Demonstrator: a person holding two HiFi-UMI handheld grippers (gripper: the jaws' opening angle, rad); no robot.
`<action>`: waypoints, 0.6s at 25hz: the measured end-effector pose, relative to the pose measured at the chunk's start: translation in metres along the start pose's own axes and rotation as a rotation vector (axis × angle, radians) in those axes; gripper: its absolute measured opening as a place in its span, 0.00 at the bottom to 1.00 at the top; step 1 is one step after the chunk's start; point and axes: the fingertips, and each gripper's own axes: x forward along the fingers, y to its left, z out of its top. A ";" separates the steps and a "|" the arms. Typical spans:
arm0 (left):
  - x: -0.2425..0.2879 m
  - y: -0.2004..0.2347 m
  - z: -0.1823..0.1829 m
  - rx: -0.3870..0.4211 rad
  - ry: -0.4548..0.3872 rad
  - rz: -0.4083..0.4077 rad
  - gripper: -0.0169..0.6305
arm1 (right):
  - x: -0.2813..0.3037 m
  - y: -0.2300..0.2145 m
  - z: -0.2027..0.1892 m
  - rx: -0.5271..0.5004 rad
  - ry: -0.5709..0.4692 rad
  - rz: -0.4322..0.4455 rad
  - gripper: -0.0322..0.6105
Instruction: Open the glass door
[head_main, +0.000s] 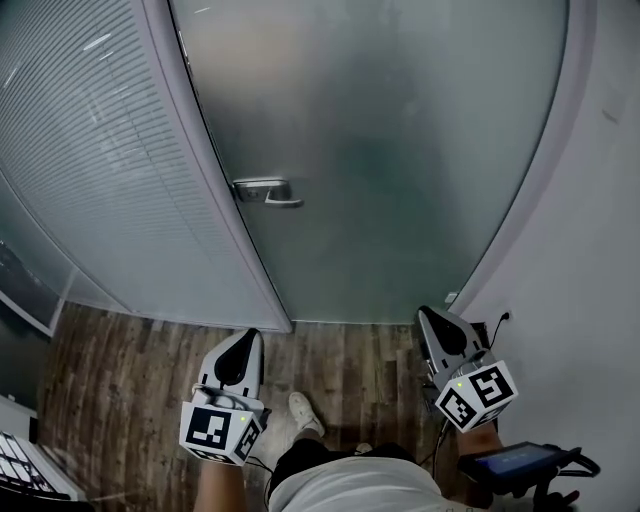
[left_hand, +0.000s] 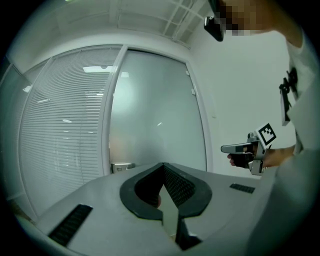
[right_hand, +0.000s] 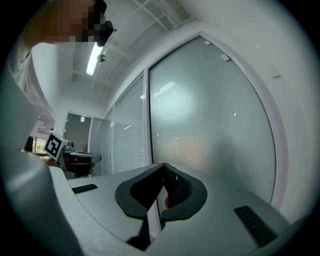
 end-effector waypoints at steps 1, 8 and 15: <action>0.005 0.006 0.000 -0.003 -0.007 -0.007 0.02 | 0.008 0.001 0.005 -0.011 -0.009 0.001 0.05; 0.051 0.076 -0.009 -0.055 -0.037 -0.003 0.03 | 0.096 0.013 0.018 -0.077 0.012 0.030 0.05; 0.105 0.161 -0.014 -0.093 -0.080 -0.089 0.03 | 0.206 0.030 0.004 -0.071 0.041 0.044 0.05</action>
